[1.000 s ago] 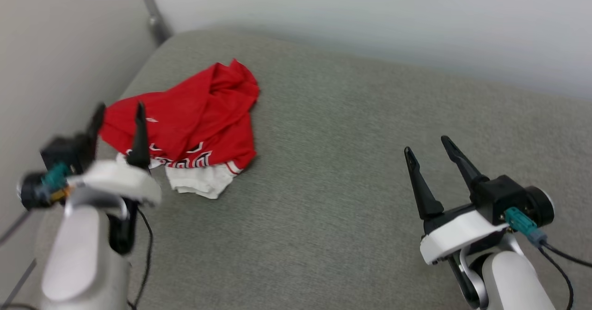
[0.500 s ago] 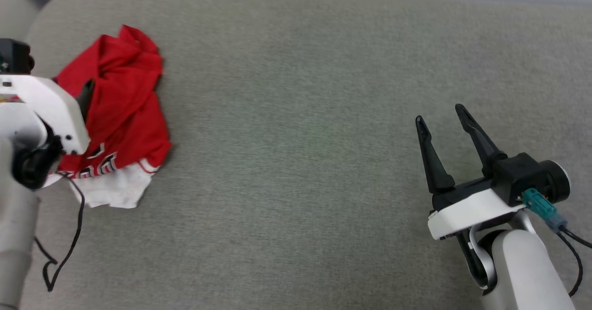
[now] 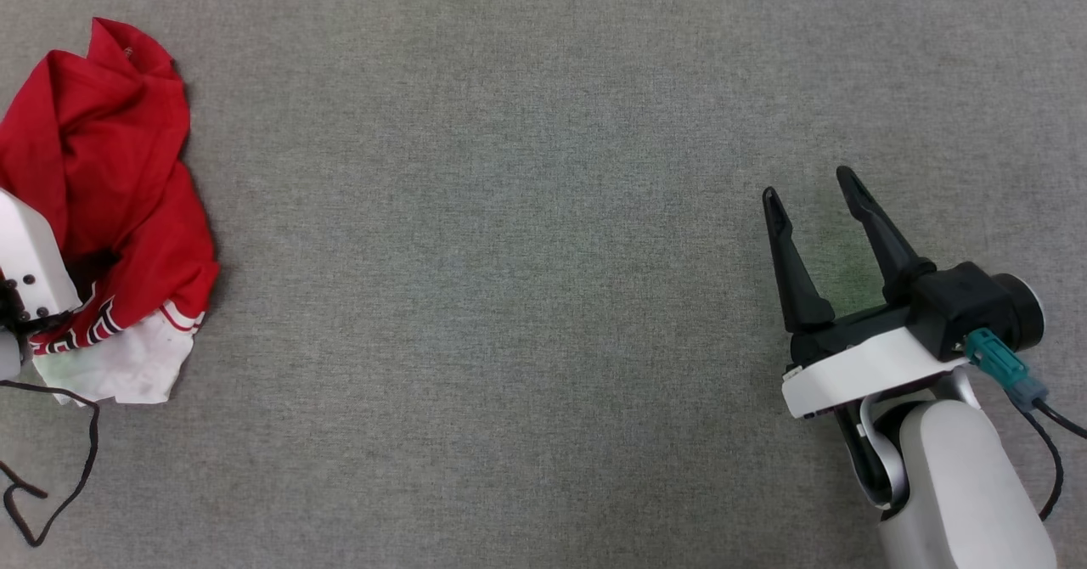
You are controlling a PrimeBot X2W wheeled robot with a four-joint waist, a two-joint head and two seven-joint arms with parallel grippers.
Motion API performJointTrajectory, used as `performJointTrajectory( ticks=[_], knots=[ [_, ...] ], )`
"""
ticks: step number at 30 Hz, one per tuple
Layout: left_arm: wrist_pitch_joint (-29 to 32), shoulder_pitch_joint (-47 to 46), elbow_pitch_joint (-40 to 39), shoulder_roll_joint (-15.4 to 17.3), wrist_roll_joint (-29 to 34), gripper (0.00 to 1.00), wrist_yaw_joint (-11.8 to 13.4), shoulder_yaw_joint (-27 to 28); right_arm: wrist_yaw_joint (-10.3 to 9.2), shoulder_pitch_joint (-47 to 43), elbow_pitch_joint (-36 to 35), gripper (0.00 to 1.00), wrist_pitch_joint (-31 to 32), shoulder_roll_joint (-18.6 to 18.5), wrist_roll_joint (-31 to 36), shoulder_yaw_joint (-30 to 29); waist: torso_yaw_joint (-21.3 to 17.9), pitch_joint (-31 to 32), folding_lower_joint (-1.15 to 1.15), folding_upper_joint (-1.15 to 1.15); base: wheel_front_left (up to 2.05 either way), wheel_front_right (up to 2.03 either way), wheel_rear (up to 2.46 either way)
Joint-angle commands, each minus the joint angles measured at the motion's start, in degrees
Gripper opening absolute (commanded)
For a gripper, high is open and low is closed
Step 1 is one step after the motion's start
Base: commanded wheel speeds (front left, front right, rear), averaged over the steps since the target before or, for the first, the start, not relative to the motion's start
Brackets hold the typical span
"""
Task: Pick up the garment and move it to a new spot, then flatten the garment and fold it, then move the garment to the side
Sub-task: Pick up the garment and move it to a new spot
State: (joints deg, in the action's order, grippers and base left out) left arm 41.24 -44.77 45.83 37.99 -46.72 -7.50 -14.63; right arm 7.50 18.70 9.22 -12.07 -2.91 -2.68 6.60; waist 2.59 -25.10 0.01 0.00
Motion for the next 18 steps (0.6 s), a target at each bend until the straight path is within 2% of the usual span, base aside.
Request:
performJointTrajectory(
  ticks=[1,2,3,4,12,18],
  knots=[
    [3.43,3.4,3.95,-3.5,-0.77,0.58,0.23,-1.76,-0.03,0.94,0.07,1.0,-0.36,0.04,0.37,-0.29,-0.1,-0.1,-0.01,0.0,0.0,0.0,0.0],
    [3.33,3.19,4.58,-3.82,-0.65,0.43,0.41,-1.89,-0.03,0.98,0.15,1.0,-0.42,0.04,0.36,-0.48,-0.06,-0.07,-0.01,0.0,0.0,0.0,0.0],
    [2.25,2.7,4.85,-3.89,-0.33,0.13,0.48,-1.92,-0.02,1.11,0.21,1.0,-0.49,0.04,0.48,-0.59,-0.04,-0.07,-0.01,0.0,0.0,0.0,0.0],
    [1.18,2.09,5.18,-3.86,0.18,0.0,0.61,-2.03,-0.03,1.18,0.33,1.0,-0.56,0.04,0.54,-0.69,-0.01,0.07,-0.01,0.0,0.0,0.0,0.0],
    [-8.5,-3.0,5.74,-1.34,5.0,0.0,1.65,-3.09,-0.02,-0.45,1.51,1.0,-0.29,0.04,0.26,-1.53,0.91,3.52,-0.01,0.0,0.0,0.0,0.0],
    [-19.06,-6.27,5.65,-1.11,10.26,0.0,5.34,-4.69,-0.03,-2.64,2.23,1.0,-0.29,0.04,0.4,-2.53,1.98,8.78,-0.01,0.0,0.0,0.0,0.0]
  ],
)
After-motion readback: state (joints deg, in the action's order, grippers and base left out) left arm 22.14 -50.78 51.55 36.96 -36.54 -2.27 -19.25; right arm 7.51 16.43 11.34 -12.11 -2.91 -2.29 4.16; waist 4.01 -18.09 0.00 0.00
